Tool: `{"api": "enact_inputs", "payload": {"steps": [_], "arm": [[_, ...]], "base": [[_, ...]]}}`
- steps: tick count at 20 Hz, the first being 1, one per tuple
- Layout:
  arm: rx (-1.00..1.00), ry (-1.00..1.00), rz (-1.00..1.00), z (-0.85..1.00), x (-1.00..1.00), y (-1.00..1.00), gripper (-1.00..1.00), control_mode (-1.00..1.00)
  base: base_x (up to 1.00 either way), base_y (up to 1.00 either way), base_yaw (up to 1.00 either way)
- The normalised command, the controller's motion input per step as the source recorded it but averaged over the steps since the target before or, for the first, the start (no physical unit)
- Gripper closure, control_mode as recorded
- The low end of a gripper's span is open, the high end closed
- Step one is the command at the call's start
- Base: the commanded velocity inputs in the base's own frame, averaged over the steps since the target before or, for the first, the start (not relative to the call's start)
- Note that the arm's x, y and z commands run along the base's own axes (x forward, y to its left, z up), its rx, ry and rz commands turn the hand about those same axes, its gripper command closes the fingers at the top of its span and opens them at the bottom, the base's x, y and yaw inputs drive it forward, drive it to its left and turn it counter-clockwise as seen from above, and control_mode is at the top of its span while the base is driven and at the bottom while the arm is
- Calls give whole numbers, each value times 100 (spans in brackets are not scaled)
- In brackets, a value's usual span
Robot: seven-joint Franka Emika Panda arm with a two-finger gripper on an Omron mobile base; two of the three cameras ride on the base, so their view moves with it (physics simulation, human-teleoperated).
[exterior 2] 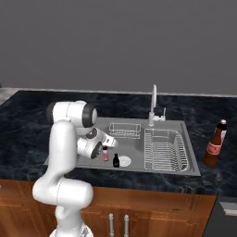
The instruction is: Place the large bottle from the dining counter next to the other large bottle outside the sink, and place the small bottle from the dining counter next to the other small bottle inside the sink.
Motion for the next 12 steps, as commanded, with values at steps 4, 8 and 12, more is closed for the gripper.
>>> {"api": "enact_inputs", "payload": {"steps": [4, 8, 12], "arm": [[0, -1, -5, -26, 19, 0, -100, -100], [0, -4, -6, -14, 10, 0, -100, -100], [0, -8, -7, 3, 0, 0, -100, -100]], "base": [[0, 0, 0], [0, 0, 0], [0, 0, 0]]}}
